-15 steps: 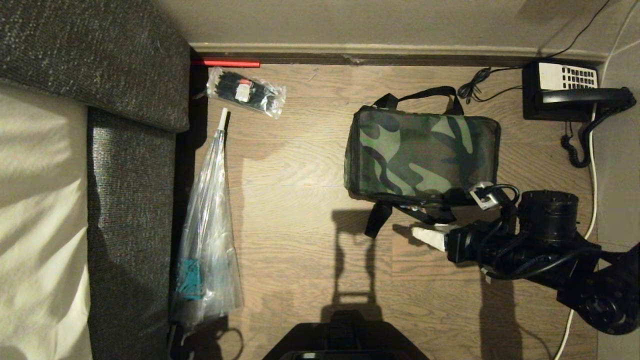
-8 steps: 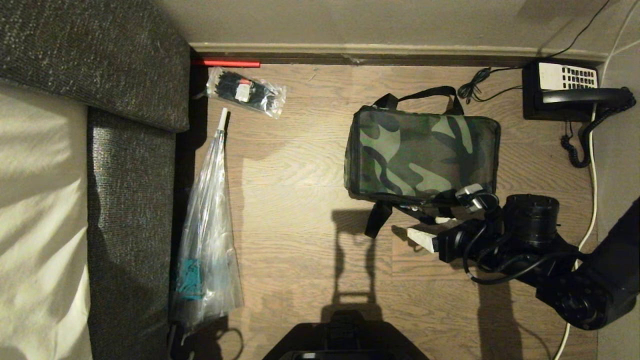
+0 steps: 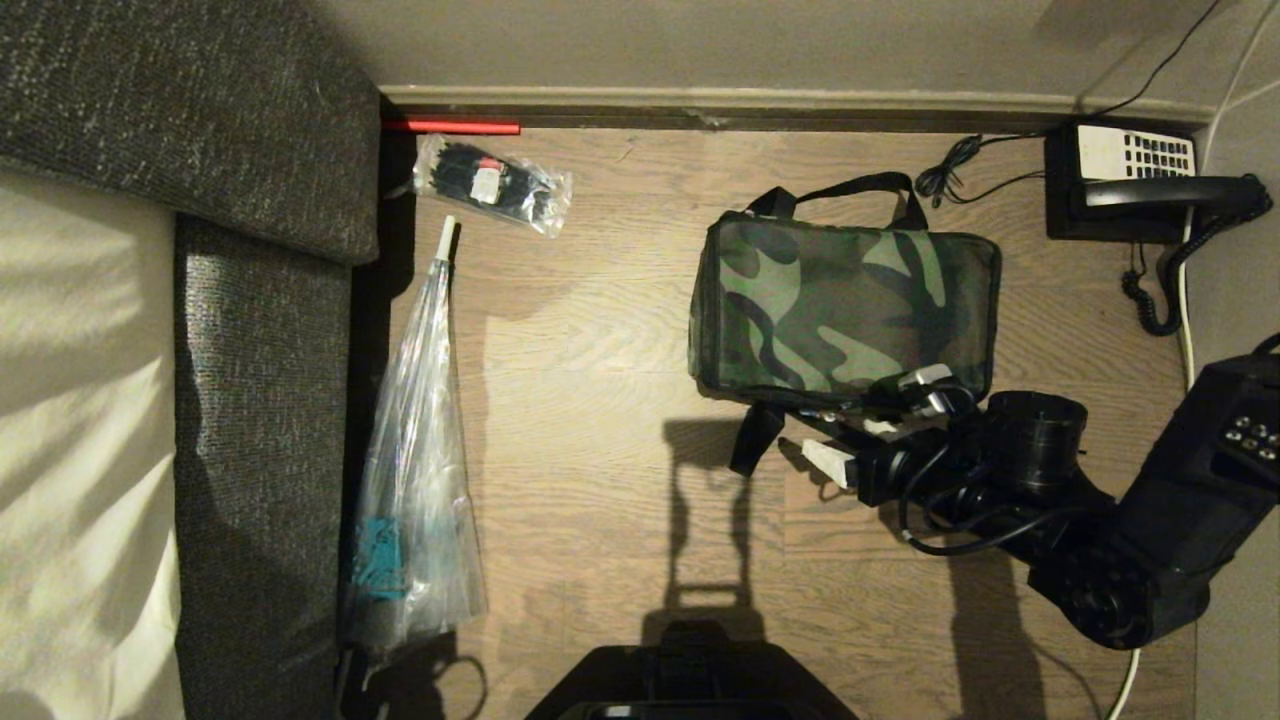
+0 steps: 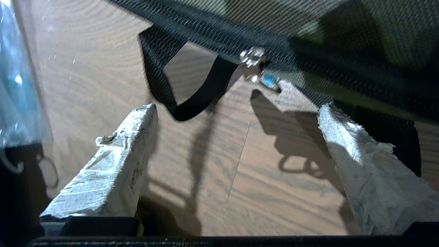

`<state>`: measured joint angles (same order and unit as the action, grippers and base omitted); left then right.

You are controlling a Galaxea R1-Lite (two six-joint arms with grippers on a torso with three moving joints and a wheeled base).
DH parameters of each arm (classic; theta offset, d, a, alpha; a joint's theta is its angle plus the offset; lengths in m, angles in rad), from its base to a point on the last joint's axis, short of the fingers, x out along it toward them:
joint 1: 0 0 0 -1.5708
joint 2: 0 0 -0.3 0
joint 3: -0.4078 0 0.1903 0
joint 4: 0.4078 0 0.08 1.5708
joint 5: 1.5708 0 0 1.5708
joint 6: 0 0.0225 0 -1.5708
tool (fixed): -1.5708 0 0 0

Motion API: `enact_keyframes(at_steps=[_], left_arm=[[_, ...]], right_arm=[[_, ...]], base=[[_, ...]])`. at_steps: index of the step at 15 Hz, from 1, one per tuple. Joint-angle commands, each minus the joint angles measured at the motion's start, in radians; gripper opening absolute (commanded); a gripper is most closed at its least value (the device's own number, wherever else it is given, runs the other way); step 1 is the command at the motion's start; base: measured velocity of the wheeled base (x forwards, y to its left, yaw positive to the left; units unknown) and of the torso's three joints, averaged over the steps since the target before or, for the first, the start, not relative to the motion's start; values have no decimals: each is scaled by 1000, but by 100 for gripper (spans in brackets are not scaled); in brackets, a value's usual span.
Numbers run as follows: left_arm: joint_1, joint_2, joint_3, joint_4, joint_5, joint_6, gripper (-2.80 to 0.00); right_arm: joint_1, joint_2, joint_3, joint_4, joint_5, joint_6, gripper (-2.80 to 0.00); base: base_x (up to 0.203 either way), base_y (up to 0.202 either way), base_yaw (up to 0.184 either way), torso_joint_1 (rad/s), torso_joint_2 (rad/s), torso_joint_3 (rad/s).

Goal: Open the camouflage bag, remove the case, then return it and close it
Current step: Open the top of the storage box

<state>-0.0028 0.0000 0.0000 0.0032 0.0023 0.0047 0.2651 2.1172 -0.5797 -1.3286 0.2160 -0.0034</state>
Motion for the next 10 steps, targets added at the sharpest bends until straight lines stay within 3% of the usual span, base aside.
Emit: enact_keyframes(at_steps=[1, 10], left_arm=[[0, 0, 2, 0, 1, 0, -280], [0, 0, 2, 0, 1, 0, -280]], right_arm=[[2, 34, -7, -30, -2, 3, 0], [8, 102, -29, -168, -6, 38, 0]], base=[[0, 0, 0, 0, 0, 0], [0, 0, 0, 0, 0, 0]])
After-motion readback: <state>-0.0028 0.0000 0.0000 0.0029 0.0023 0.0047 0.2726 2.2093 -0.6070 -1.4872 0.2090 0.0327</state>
